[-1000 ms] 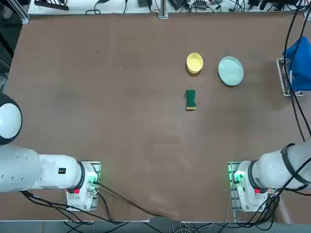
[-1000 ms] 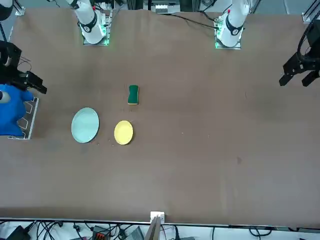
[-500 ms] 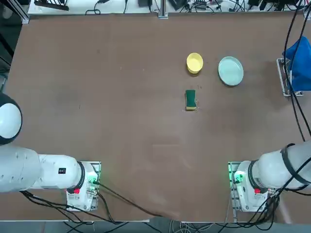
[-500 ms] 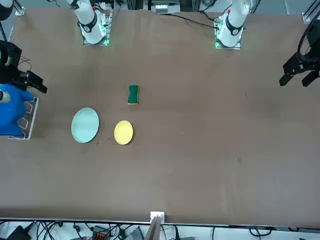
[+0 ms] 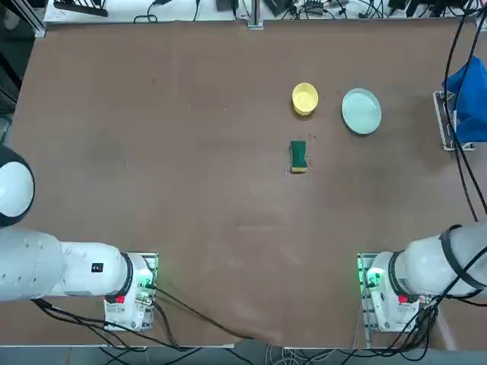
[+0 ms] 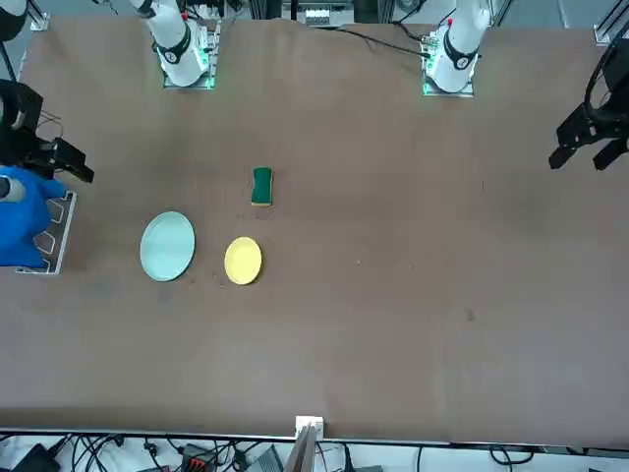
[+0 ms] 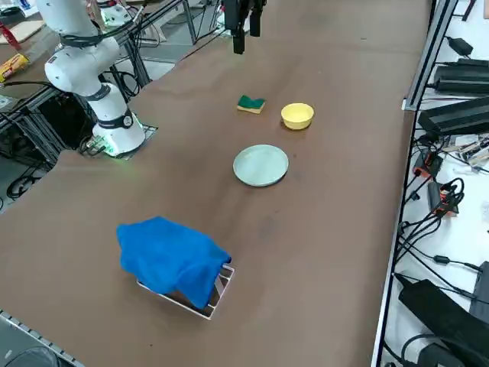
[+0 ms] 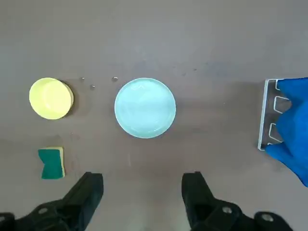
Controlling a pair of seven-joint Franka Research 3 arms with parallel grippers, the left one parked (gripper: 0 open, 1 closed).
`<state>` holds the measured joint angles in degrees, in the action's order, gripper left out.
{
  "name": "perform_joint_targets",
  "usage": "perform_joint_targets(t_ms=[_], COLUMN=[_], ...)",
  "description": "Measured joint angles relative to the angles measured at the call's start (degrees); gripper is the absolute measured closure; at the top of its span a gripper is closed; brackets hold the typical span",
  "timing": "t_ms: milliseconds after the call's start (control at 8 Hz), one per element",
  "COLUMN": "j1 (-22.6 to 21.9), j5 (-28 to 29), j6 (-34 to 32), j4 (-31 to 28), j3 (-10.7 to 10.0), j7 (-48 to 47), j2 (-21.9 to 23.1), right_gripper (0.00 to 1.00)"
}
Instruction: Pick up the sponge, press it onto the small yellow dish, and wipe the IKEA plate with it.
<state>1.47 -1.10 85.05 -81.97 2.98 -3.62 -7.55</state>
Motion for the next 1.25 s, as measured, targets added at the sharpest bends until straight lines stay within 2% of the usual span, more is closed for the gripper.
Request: perform_joint_targets(t_ms=[1250], j1=[-0.32], j5=[-0.02], j6=[-0.23], j4=[0.00], j3=[0.07], j7=[0.16], j2=[-0.08], right_gripper=[0.00])
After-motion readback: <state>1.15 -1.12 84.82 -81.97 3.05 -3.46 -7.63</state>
